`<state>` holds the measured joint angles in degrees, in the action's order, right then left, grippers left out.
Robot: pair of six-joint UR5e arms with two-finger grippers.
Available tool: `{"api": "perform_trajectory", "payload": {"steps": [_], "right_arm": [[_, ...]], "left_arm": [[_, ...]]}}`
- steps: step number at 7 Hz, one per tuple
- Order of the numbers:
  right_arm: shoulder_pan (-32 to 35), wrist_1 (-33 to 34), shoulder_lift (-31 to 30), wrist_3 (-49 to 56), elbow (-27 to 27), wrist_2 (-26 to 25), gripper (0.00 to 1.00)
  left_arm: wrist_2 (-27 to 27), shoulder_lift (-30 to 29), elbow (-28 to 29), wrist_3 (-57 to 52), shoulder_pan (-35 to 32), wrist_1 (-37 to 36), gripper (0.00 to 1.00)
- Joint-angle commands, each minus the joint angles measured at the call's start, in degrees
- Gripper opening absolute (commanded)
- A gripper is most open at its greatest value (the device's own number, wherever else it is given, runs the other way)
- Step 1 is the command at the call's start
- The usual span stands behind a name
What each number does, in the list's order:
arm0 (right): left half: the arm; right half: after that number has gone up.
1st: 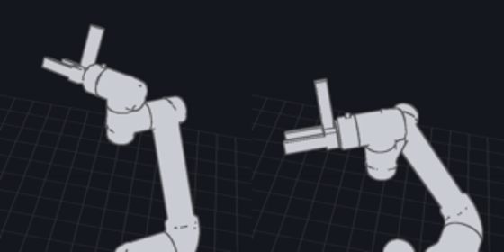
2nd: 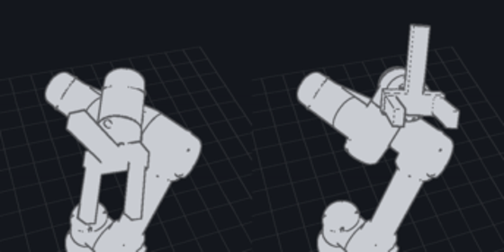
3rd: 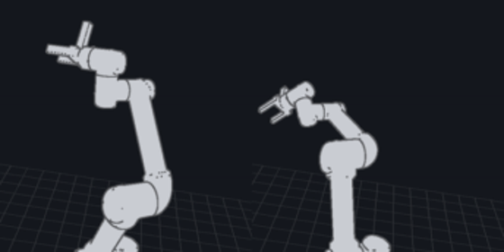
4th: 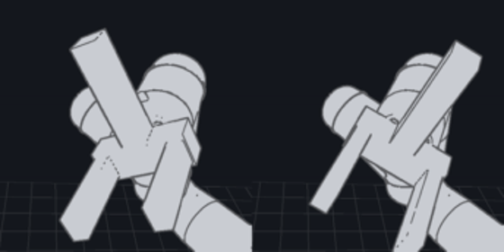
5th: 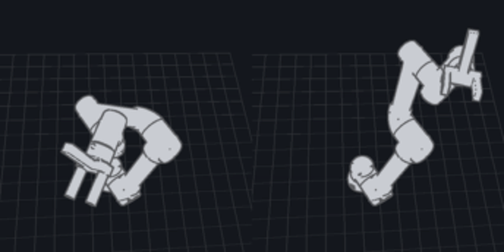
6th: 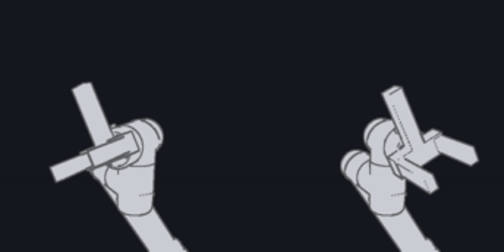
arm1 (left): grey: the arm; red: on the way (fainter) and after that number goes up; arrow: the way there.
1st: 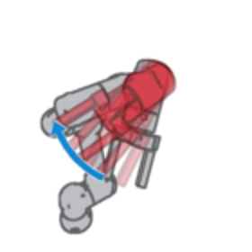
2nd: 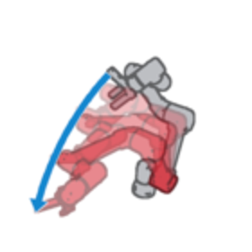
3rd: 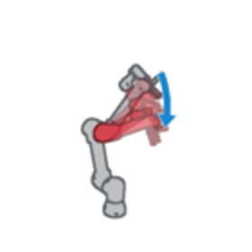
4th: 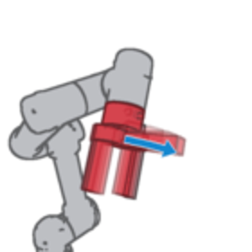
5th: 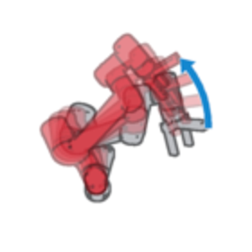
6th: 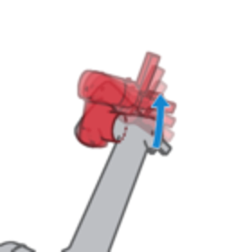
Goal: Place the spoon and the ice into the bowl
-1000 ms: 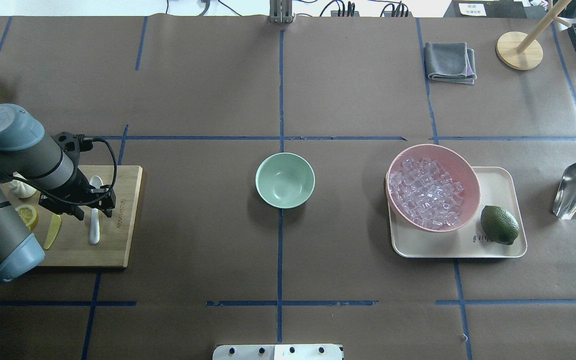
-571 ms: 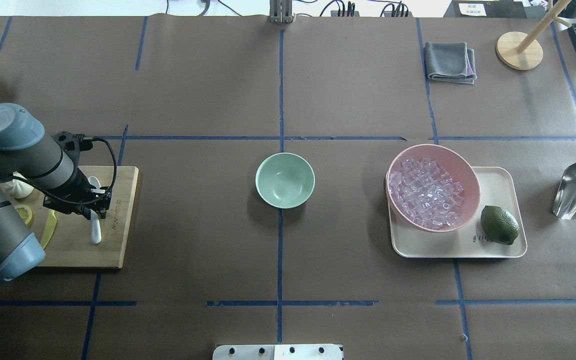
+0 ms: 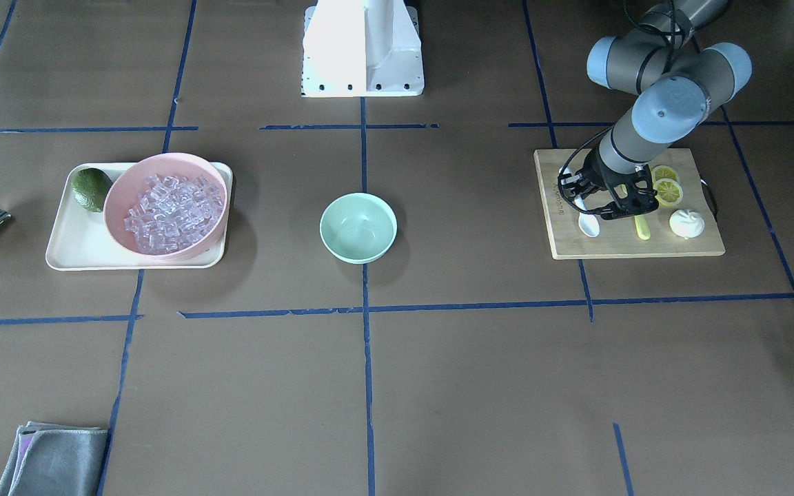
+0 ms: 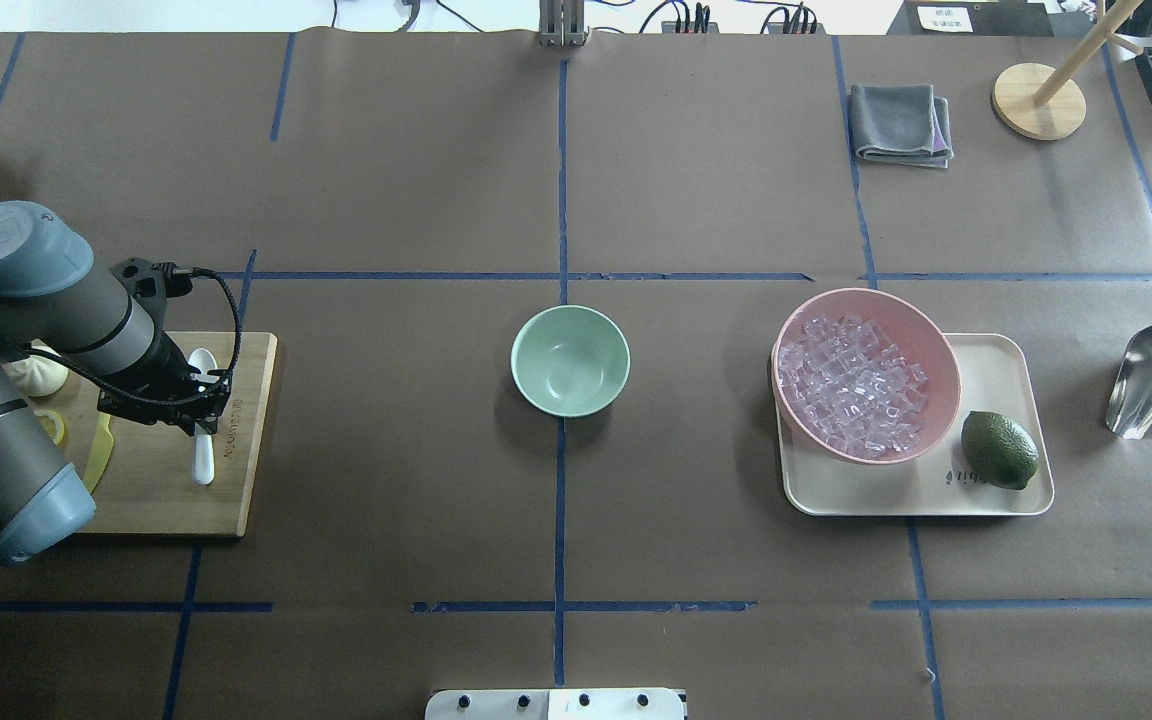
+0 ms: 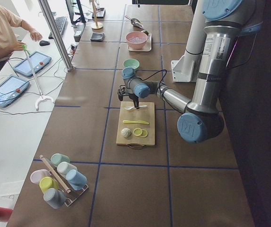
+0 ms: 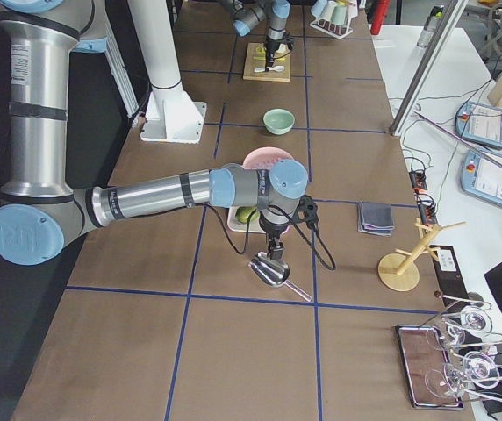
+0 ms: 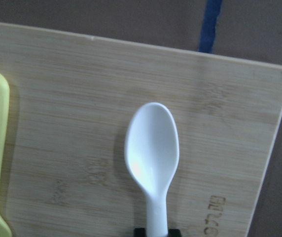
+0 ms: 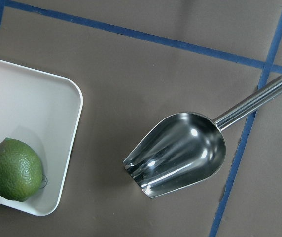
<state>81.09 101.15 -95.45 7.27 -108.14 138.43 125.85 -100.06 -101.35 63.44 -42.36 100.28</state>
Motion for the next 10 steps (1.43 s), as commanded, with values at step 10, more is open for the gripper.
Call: {"api": "perform_trajectory", "payload": {"steps": [10], "right_arm": [[0.03,0.01,-0.09,0.03,-0.50,1.14,0.99]], "left_arm": [[0.09,-35.35,14.82,21.36,9.40,6.74,0.00]]}}
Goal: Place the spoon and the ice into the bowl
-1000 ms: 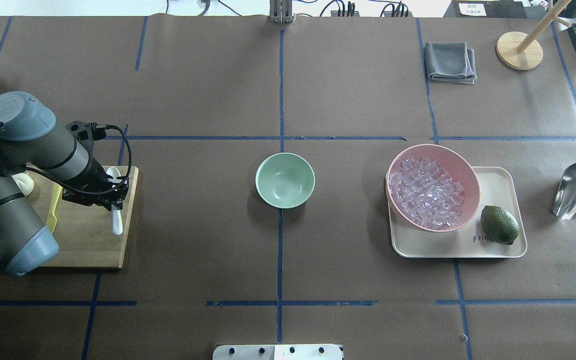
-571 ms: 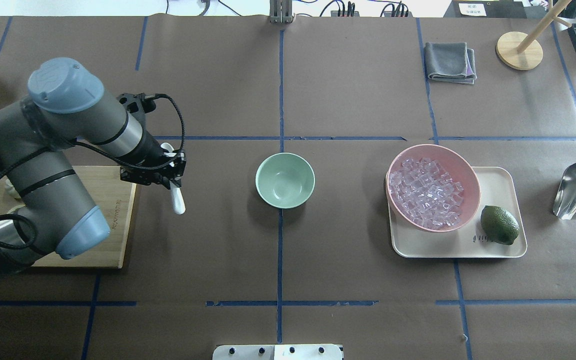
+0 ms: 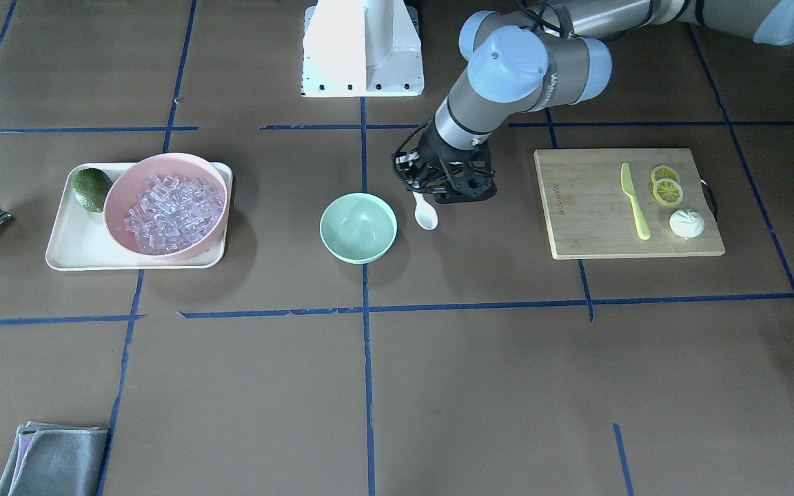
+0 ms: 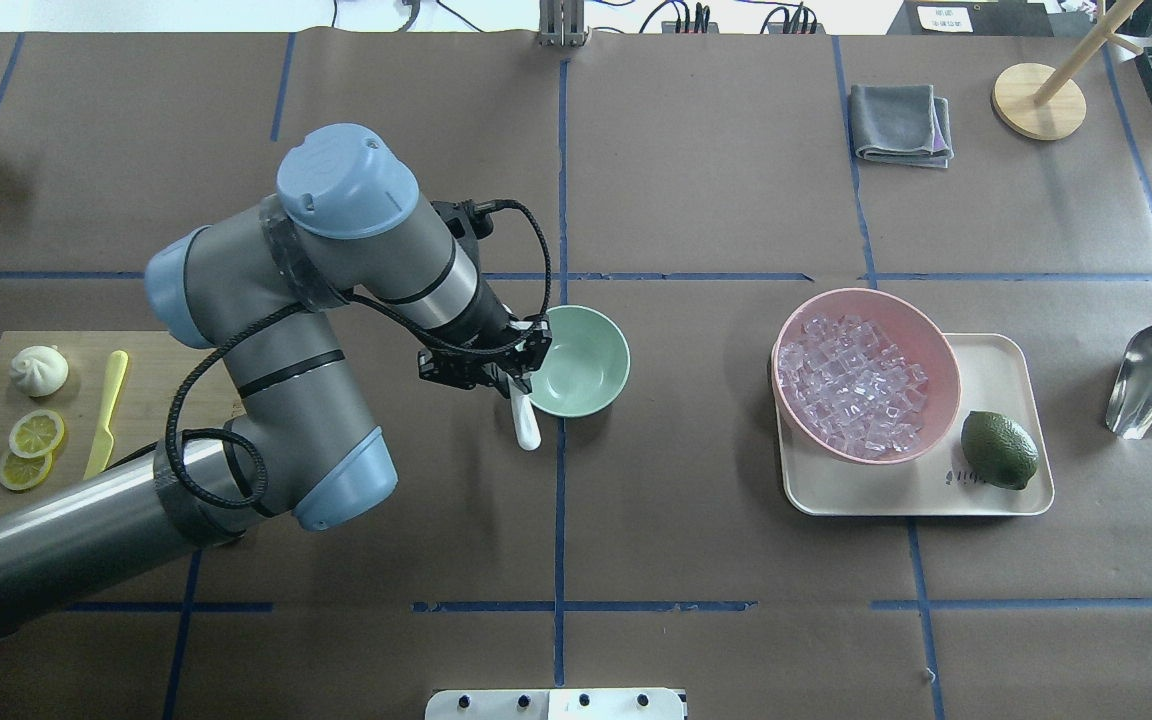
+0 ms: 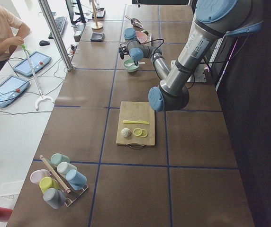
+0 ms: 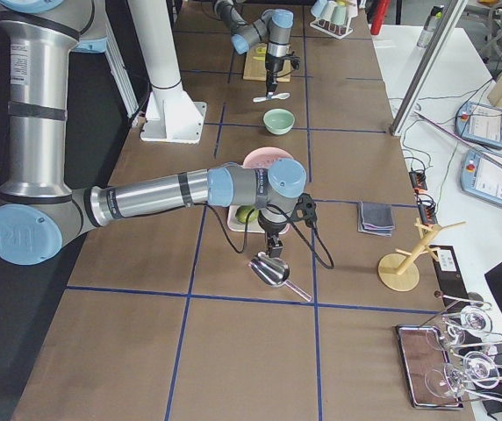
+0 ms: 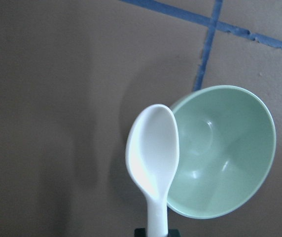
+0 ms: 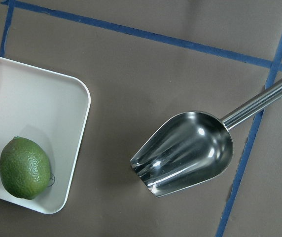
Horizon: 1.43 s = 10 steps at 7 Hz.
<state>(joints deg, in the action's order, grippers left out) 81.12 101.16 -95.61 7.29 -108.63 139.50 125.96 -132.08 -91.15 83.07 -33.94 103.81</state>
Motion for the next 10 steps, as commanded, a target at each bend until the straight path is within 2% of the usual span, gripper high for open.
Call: {"api": "perform_trajectory", "payload": {"steps": [1,3,4,5,6,7,8,9,10], "right_arm": [[0.00,0.00,0.08,0.00,0.00,0.42,0.99],[0.00,0.00,0.08,-0.09,0.00,2.35,0.99],[0.00,0.00,0.16,-0.09,0.00,2.44,0.99],[0.00,0.00,0.16,-0.17,0.00,2.44,0.99],[0.00,0.09,0.25,-0.26,-0.09,2.44,0.99],[0.00,0.00,0.77,-1.92,-0.35,2.96,0.99],[-0.26,-0.09,1.82,-8.20,-2.01,3.49,0.99],[-2.96,-0.09,4.01,-16.96,-5.07,3.50,0.99],[-6.55,-0.17,8.38,-27.05,-6.06,3.50,0.99]], "left_arm": [[-0.02,-5.27,7.97,1.74,0.98,4.81,0.02],[-0.10,-5.21,8.53,1.74,1.77,6.40,0.09],[-0.10,-5.12,8.62,1.74,1.77,6.49,0.32],[-0.10,-5.03,8.62,1.74,1.68,6.49,0.49],[-0.10,-5.03,8.62,1.74,1.60,6.49,0.62],[-0.10,-5.03,8.28,1.92,0.55,7.62,0.66],[0.24,-4.77,7.40,4.09,-1.37,8.42,0.66],[0.33,-0.85,2.43,5.07,-3.48,8.25,0.66],[0.51,5.63,-3.97,4.65,-5.85,8.08,0.67]]}}
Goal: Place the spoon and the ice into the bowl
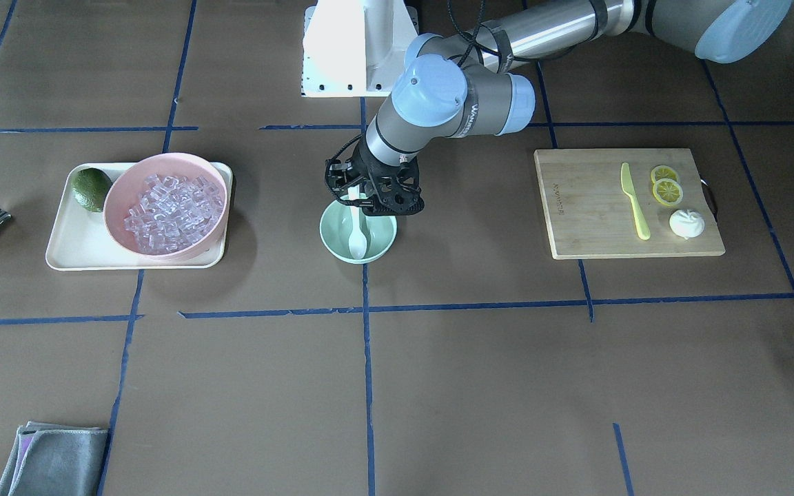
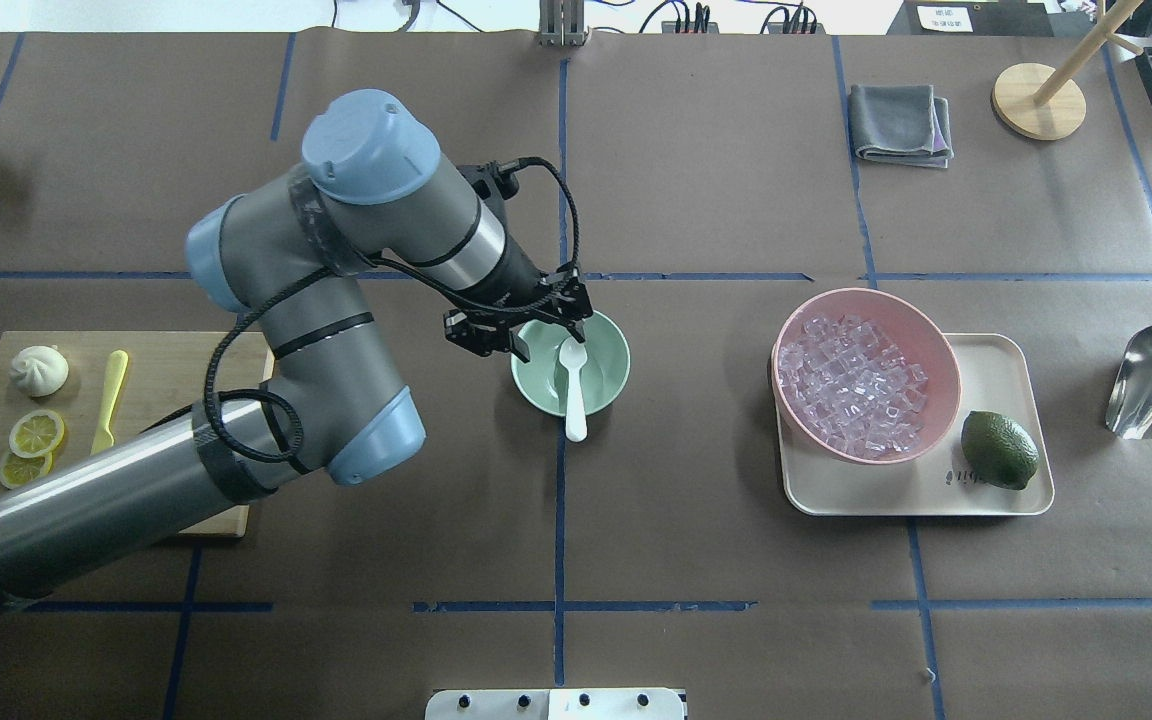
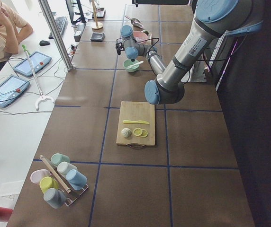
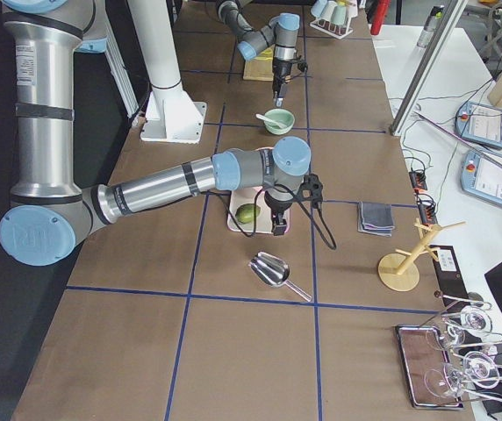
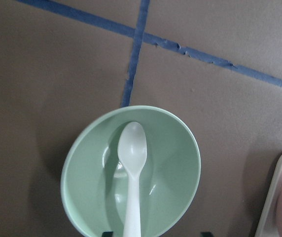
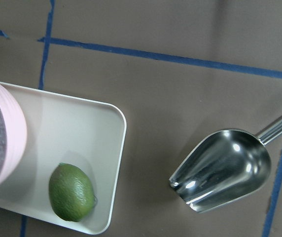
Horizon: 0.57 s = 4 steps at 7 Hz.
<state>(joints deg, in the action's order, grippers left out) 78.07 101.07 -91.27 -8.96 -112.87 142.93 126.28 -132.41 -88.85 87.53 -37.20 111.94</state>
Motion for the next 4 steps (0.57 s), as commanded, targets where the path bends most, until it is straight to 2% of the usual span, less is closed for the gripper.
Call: {"api": "perform_trajectory", "payload": {"steps": [1,2,3,4], "right_arm": [[-7.89,-1.73,7.22,-22.13,-3.48,-0.71,0.99],[-12.46,-9.32,7.68,-34.42,-3.84,-3.24,0.99],[-19.81,-19.23,7.77,-50.03,-3.85,-11.62,0.99],[-28.32,-23.85,9.25,-61.24,-3.59,-21.54,0.99]], "left_arm": [[0.28,11.68,-11.64,-0.07,-4.53,-0.06,0.72],[0.45,14.09,-14.13,-0.16,-6.12,-0.23,0.79],[2.81,16.98,-16.25,-0.16,-8.48,-0.23,0.84],[5.35,19.62,-18.01,-0.25,-11.03,0.03,0.84]]}}
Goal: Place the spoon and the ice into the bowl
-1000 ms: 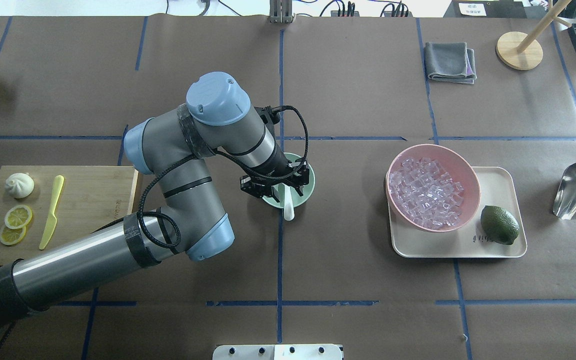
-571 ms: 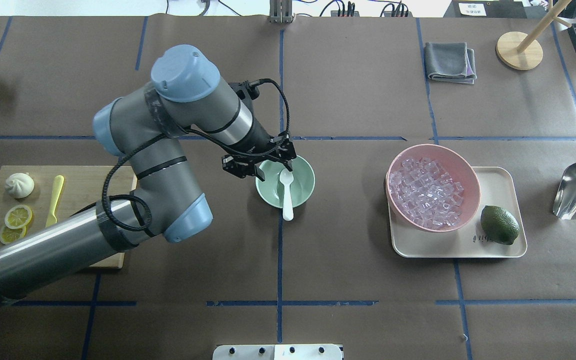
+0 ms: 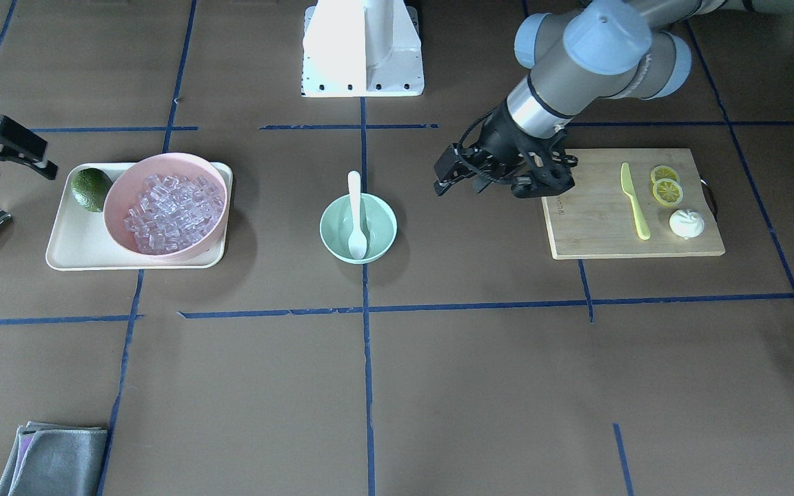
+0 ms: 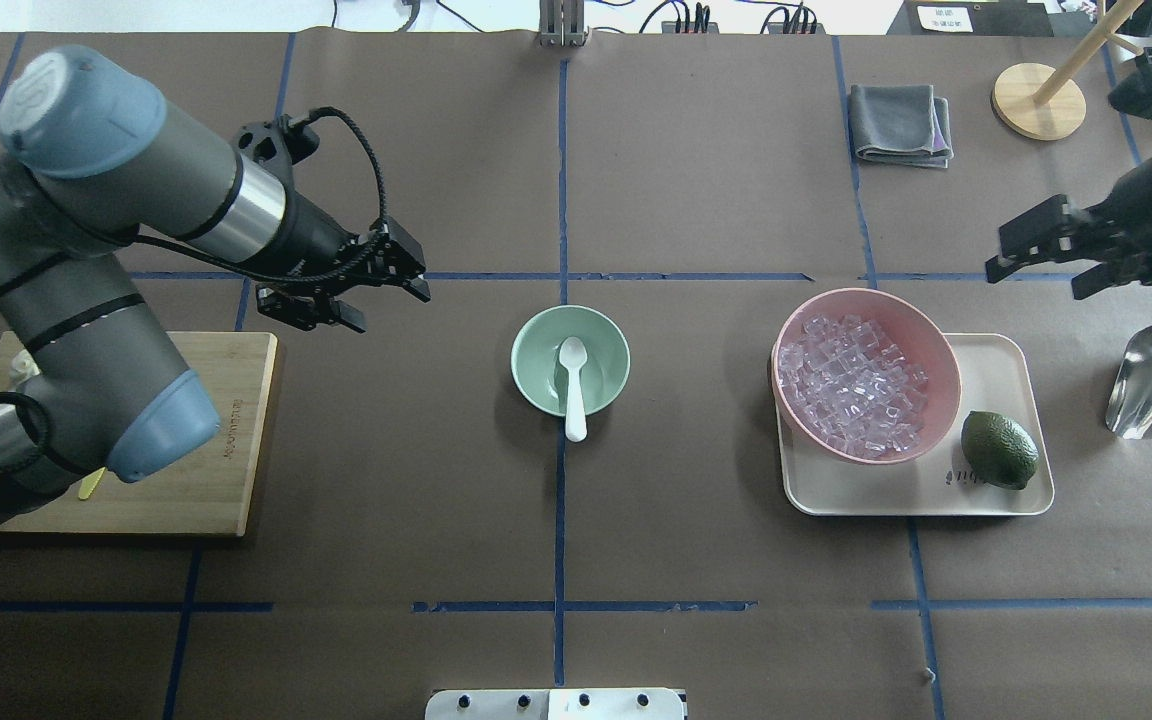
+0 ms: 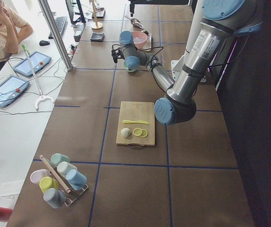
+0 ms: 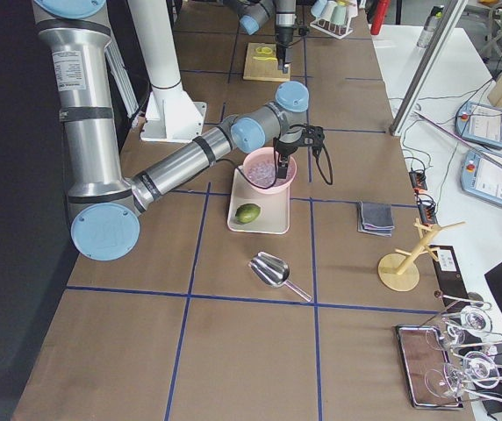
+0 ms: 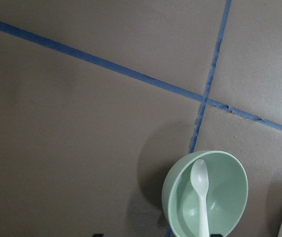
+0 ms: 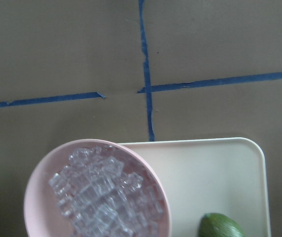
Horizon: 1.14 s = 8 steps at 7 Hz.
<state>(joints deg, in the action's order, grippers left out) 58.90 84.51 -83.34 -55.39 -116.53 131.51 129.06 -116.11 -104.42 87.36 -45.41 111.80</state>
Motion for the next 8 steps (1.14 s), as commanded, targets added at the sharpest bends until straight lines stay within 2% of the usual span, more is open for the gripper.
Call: {"api": "perform_trajectory", "payload": {"steps": [1,2,4,8], "right_arm": [[-14.98,-7.25,2.38,-21.71,0.69,-15.79,0.99],[-18.52,-7.25,2.65,-26.91,0.96,-19.15,0.98],[-19.35,-7.25,2.74,-29.84,4.63,-19.54,0.97],[-19.09,-7.08,2.04,-29.77,5.18,-19.36,0.87]], "left_arm": [[2.77,6.30,-4.45,-0.09,-3.89,0.17,0.84],[2.69,8.85,-6.04,-0.09,-4.77,0.17,0.94],[2.34,11.58,-7.10,-3.59,-4.87,0.17,0.98],[2.25,11.61,-7.29,-3.69,-4.78,0.17,0.99]]}}
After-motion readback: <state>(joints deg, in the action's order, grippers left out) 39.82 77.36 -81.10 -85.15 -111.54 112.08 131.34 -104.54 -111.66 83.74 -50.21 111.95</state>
